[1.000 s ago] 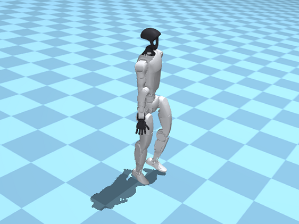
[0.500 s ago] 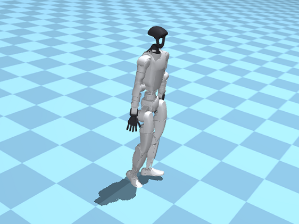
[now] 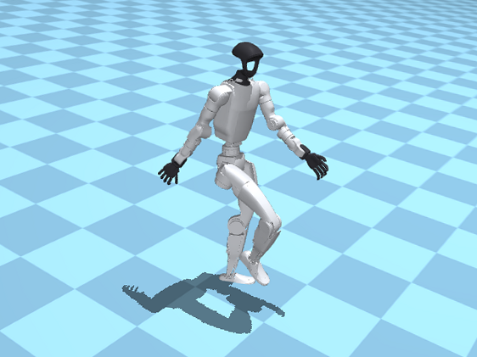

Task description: Upper body actions

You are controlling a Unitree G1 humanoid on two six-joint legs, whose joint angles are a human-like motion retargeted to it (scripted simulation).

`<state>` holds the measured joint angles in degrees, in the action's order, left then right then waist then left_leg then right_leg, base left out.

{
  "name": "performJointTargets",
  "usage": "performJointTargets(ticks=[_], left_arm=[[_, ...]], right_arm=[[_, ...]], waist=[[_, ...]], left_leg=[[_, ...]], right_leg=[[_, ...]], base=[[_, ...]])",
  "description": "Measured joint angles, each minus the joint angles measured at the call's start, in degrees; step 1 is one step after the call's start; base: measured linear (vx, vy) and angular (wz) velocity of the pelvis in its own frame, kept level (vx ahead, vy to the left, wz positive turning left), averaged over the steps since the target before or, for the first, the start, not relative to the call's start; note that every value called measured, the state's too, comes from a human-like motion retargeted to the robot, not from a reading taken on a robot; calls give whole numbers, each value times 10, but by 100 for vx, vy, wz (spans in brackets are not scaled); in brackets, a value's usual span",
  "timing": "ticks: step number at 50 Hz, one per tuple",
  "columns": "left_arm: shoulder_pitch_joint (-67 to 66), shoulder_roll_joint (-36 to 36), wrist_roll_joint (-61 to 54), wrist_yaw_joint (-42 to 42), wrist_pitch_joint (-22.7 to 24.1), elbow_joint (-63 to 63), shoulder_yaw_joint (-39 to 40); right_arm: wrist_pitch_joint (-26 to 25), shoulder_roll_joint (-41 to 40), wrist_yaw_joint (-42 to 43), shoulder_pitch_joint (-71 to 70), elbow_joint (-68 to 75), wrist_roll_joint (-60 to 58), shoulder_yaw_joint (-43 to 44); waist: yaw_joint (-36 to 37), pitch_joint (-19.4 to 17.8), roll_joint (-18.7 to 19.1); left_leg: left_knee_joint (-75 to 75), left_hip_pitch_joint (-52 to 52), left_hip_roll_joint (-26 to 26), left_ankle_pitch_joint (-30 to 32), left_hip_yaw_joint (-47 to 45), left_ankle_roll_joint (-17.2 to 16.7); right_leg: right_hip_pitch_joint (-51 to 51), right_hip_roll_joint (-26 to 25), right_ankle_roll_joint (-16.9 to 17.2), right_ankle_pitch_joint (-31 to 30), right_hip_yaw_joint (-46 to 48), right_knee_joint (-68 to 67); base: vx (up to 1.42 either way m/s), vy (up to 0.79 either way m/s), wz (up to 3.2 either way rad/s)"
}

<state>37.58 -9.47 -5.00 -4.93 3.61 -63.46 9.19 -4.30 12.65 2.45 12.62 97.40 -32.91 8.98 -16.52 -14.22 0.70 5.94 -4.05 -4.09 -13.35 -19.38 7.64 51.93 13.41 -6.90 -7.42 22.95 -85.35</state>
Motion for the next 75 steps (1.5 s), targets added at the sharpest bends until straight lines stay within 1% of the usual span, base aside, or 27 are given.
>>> performJointTargets(ticks=[7,10,13,15,16,17,18,20,24,25,29,35,40,44,48,50,52,53,55,57,58,59,62,65,68,72,75], left_arm=[[-92,-11,44,9,-13,-77,-13],[-148,-5,55,37,-26,-123,-24],[-224,6,68,70,-40,-180,-33],[-258,10,77,81,-48,-207,-33],[-279,12,85,84,-56,-225,-29],[-296,12,93,88,-64,-242,-25],[-309,11,98,92,-69,-254,-21],[-341,8,113,105,-82,-276,-10],[-384,6,129,108,-80,-281,28],[-393,6,127,106,-76,-279,35],[-430,5,124,103,-68,-271,60],[-445,1,149,108,-80,-260,53],[-446,-11,222,108,-74,-232,49],[-453,-24,257,87,-82,-230,45],[-487,-32,269,96,-87,-237,39],[-515,-33,278,102,-86,-240,32],[-541,-36,299,111,-81,-246,18],[-550,-40,314,114,-77,-248,9],[-568,-44,333,116,-70,-254,-5],[-596,-42,365,135,-72,-270,-19],[-604,-37,385,149,-73,-278,-20],[-613,-31,401,161,-71,-284,-20],[-657,-7,448,212,-47,-304,-10],[-689,13,473,241,-50,-318,-3],[-704,27,476,254,-59,-326,8],[-684,30,436,248,-56,-308,14],[-657,28,396,222,-46,-289,11]], right_arm=[[43,-22,-19,-58,-46,-7,-4],[59,-35,-36,-70,-76,5,-12],[68,-44,-37,-84,-103,10,-34],[70,-45,-32,-86,-113,5,-45],[74,-44,-28,-88,-117,1,-54],[78,-44,-25,-89,-121,-4,-62],[81,-43,-24,-90,-121,-9,-69],[79,-42,-26,-91,-119,-24,-81],[72,-49,-40,-101,-126,-56,-82],[76,-50,-39,-102,-129,-61,-82],[82,-50,-31,-104,-124,-67,-87],[67,-32,-16,-87,-76,-18,-75],[40,-16,8,-75,0,43,-71],[15,-18,14,-73,0,90,-86],[37,-29,20,-115,0,114,-105],[46,-36,1,-141,-4,114,-114],[39,-51,-34,-196,-19,131,-119],[39,-59,-48,-226,-32,144,-114],[46,-69,-72,-267,-55,168,-107],[48,-77,-107,-334,-94,197,-96],[48,-83,-105,-360,-115,195,-79],[51,-88,-102,-381,-133,194,-66],[75,-99,-116,-457,-192,213,-59],[89,-106,-140,-515,-240,234,-73],[117,-105,-159,-555,-290,230,-90],[159,-92,-123,-590,-317,195,-112],[175,-86,-104,-592,-307,183,-115]], waist=[[28,31,-6],[52,43,-9],[72,62,-11],[86,74,-18],[97,84,-27],[110,93,-35],[125,99,-44],[151,104,-72],[202,102,-93],[207,102,-92],[172,102,-83],[124,99,-58],[137,107,-56],[150,110,-56],[137,106,-50],[133,107,-52],[136,86,-75],[141,70,-86],[168,51,-105],[216,32,-111],[244,20,-109],[267,9,-108],[348,-28,-125],[417,-51,-141],[470,-78,-160],[498,-109,-175],[495,-106,-171]], left_leg=[[-16,-2,15,-4,-34,-11],[-23,-6,19,-5,-45,-19],[-32,-6,27,-7,-43,-28],[-35,-5,41,-9,-41,-30],[-36,1,55,-11,-39,-32],[-36,5,67,-13,-41,-33],[-37,5,77,-15,-48,-36],[-40,-1,103,-16,-57,-42],[-46,-1,110,-12,-86,-55],[-47,1,108,-12,-92,-57],[-56,2,98,0,-83,-58],[-54,7,74,15,-68,-61],[-48,11,74,19,-49,-70],[-33,15,65,19,-50,-84],[23,29,48,25,-37,-107],[72,47,38,65,-37,-115],[212,102,7,178,-59,-116],[299,144,-12,234,-51,-101],[424,229,-15,307,-20,-60],[625,364,-64,250,2,-67],[701,415,-113,234,-8,-52],[753,457,-138,220,-9,-43],[875,592,-178,174,-15,-28],[907,680,-211,131,-45,-7],[902,730,-232,92,-86,6],[881,753,-229,86,-107,6],[869,740,-220,90,-106,1]], right_leg=[[-180,12,29,-37,-22,122],[-273,-13,40,-64,-37,225],[-393,-64,62,-132,-73,417],[-450,-81,86,-177,-99,525],[-485,-89,119,-117,-123,596],[-516,-88,139,-62,-120,657],[-540,-68,132,-17,-64,696],[-564,-54,111,35,-42,769],[-566,-39,117,5,-48,830],[-567,-40,118,6,-34,835],[-544,-53,108,19,-96,810],[-563,-70,102,35,-49,816],[-574,-78,91,38,-39,833],[-573,-82,84,45,-40,831],[-582,-90,78,56,-44,824],[-584,-90,75,61,-53,819],[-590,-68,73,65,-66,811],[-596,-58,73,66,-63,810],[-601,-46,68,65,-68,811],[-599,-47,57,57,-74,812],[-598,-52,50,57,-81,810],[-597,-53,47,56,-90,807],[-592,-29,39,52,-142,790],[-575,-8,33,52,-198,769],[-545,23,31,59,-236,728],[-515,42,30,69,-253,682],[-509,37,28,69,-239,686]], base=[[1,-4,-43],[3,-12,-43],[2,-13,-35],[5,-14,-38],[5,-17,-49],[5,-19,-63],[6,-18,-66],[6,-18,-57],[-8,-21,-58],[-12,-19,-38],[-4,-14,21],[-7,-11,54],[-1,-11,20],[-5,-14,-5],[-5,-12,8],[-5,-12,-5],[-26,-18,0],[-32,-23,4],[-23,-26,-32],[-19,-25,-80],[-20,-17,-102],[-20,-10,-109],[-6,-4,-178],[3,-1,-175],[6,0,-114],[-3,-12,-23],[-9,-9,38]])
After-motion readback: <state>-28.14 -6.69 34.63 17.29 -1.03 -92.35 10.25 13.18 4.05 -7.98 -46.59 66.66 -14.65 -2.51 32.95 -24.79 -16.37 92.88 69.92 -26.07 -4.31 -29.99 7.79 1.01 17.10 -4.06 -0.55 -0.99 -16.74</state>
